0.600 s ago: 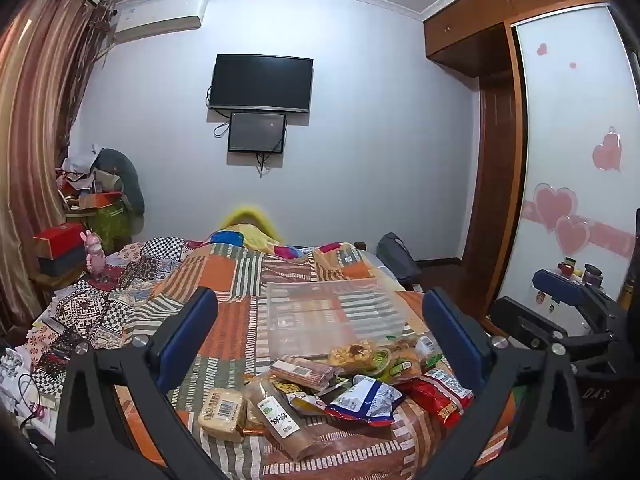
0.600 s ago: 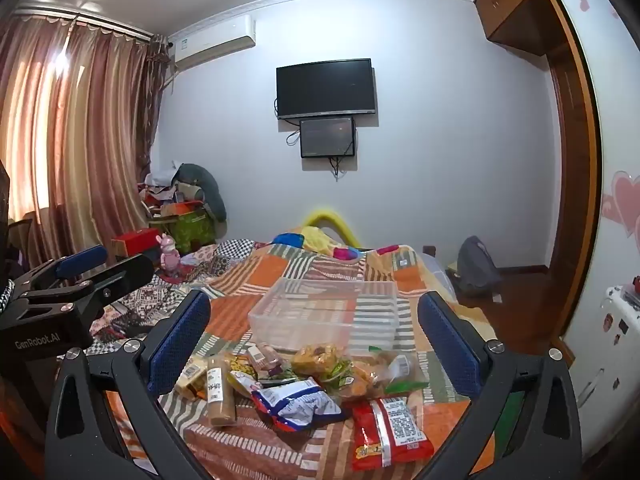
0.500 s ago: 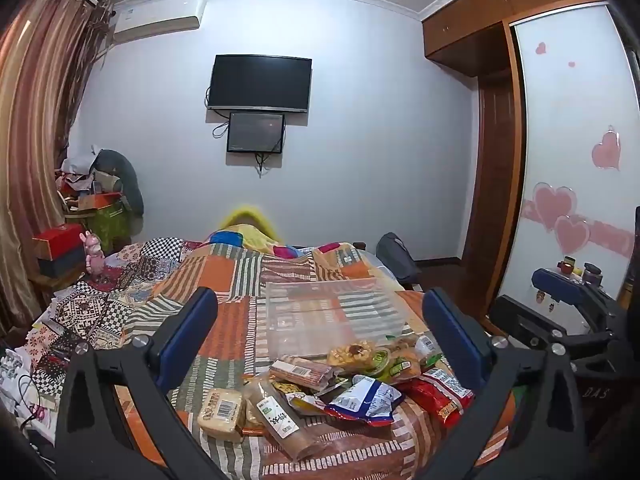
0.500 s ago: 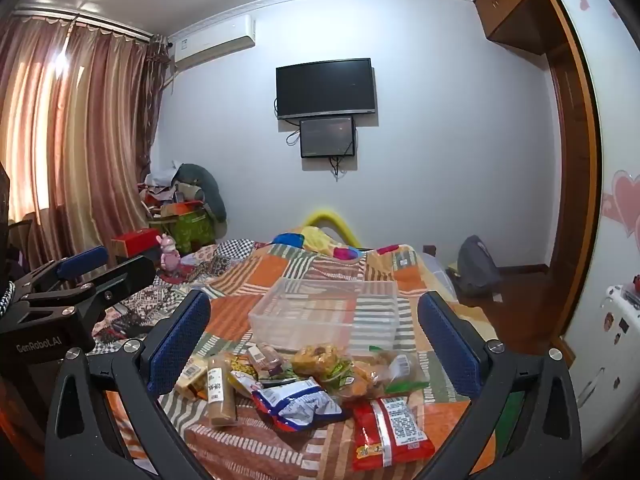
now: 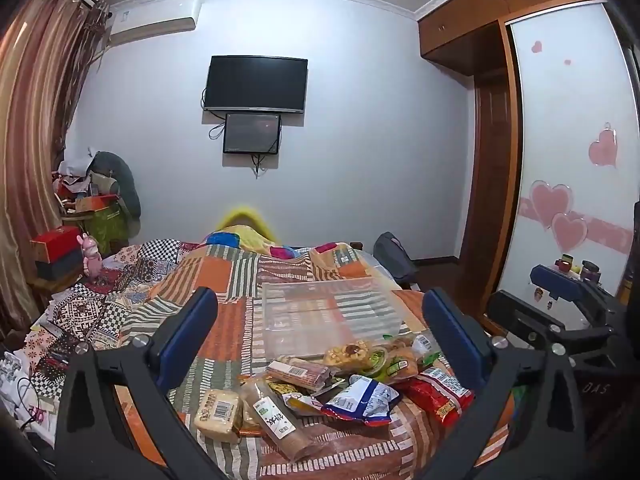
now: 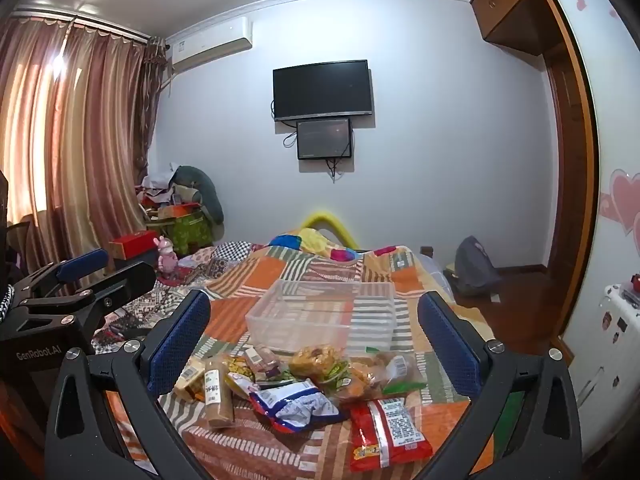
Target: Organize snacks
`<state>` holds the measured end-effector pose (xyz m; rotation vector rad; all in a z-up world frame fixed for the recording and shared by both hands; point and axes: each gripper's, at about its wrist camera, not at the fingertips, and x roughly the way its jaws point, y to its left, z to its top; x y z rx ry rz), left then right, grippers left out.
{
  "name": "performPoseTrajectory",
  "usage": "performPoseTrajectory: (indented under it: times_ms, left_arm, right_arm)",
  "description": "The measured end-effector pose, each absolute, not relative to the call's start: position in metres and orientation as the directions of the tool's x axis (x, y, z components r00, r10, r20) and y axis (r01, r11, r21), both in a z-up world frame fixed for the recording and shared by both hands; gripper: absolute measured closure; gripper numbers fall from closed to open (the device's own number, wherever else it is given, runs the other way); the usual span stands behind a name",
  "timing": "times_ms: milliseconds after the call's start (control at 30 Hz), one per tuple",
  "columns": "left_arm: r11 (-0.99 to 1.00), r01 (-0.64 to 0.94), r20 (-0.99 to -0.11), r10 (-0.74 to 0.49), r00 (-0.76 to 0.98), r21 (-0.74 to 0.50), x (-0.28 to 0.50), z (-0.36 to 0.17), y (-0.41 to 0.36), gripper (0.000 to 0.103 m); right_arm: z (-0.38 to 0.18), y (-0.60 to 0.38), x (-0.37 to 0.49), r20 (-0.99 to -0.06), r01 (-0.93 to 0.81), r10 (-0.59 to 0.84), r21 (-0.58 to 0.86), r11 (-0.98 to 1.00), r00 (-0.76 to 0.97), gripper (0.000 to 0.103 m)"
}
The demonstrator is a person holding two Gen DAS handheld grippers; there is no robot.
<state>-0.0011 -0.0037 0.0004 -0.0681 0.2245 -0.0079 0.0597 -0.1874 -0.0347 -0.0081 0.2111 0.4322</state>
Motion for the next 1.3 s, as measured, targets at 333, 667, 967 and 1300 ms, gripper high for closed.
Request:
performPoseTrajectory:
  times_ms: [333,667,967,1300]
  left_arm:
    - [0.997,0.004,-0.228,-0.021,0.973,-0.076,0.0002,0.0005,-0.0023,0.000]
    - [0.997,0.006,-0.229,-0.024,0.973,-0.077,0.0008,-0.0003,-0.0031,0.000]
    - [0.997,0.004,-0.229,-0.021,0.973,-0.076,0.0009,-0.0001,-0.0042,0.000]
    - [0.997,0.002,-0.230,-0.019,0.973,-0.076,0.0018,-0.0010,-0.0046,0.000]
  right_arm:
    - [-0.0408,-0.1897,0.0677,-0.210,-0.405,0.405,0.047,0.913,0.890,0.000]
    - [-0.0422,-0.1909,0.0678,-0.208,-0.401,0.402,0.048,0.915,0.892,0.000]
    - [-0.0419,-0.1912,0.0677,-0.207,-0.400,0.401,0.047,0.915,0.893,0.000]
    - [-0.0412,-0.1910,0.0677,-0.207,-0.402,0.402,0.047,0.915,0.892,0.000]
